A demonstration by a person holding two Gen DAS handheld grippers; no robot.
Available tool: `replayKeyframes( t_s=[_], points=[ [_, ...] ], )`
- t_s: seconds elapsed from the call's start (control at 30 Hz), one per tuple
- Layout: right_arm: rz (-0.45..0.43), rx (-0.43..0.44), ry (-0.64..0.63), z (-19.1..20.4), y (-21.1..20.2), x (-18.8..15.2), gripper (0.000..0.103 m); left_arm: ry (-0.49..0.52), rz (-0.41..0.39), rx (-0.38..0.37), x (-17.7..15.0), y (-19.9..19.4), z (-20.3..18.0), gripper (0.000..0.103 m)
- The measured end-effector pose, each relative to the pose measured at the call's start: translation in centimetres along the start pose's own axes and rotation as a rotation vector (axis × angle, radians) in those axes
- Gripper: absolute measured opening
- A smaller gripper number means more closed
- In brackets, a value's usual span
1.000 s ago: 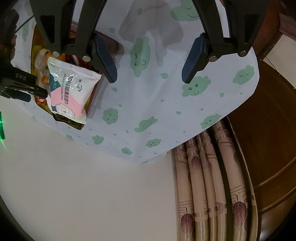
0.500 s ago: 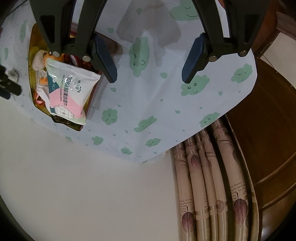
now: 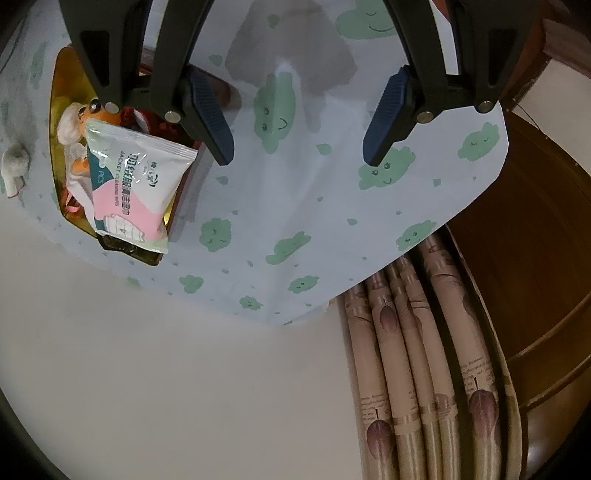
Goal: Organize soft objects
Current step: 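Lower the right gripper onto the white red-trimmed sock and grasp it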
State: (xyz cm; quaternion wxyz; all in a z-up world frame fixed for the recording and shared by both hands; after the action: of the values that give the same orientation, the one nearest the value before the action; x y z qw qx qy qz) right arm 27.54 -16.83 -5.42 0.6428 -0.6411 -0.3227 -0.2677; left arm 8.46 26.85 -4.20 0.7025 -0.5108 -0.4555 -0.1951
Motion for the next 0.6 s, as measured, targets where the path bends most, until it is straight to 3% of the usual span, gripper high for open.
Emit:
replayKeyframes(
  t_s=[0.17,0.4,0.47,0.6],
  points=[
    [0.072,-0.044,0.07,-3.7,4.1,0.1,0.078,0.029,-0.014,0.006,0.1,0.1,-0.4,0.074],
    [0.17,-0.006,0.081,-3.8,8.8,-0.8,0.077,0.035,-0.018,-0.02,0.1,0.3,-0.8,0.074],
    [0.189,-0.04,0.061,-3.8,9.9,-1.6,0.076,0.043,-0.021,-0.018,0.1,0.4,-0.9,0.074],
    [0.18,-0.017,0.08,-4.9,10.3,-2.5,0.058,0.08,-0.013,-0.002,-0.1,0.7,-1.5,0.074]
  ],
)
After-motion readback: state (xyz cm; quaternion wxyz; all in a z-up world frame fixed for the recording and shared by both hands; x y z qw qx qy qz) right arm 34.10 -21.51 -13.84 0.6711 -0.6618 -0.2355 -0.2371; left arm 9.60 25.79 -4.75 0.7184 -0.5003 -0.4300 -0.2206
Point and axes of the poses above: each gripper's, at about its wrist camera, not at the fingertips, and y roughly the way its jaws point, z to its left, x to its top, the point moved 2 cm from there along y, roughly the way its jaws point, and after that the axes turned 14 degrees about -z, right-handed, at the moved point
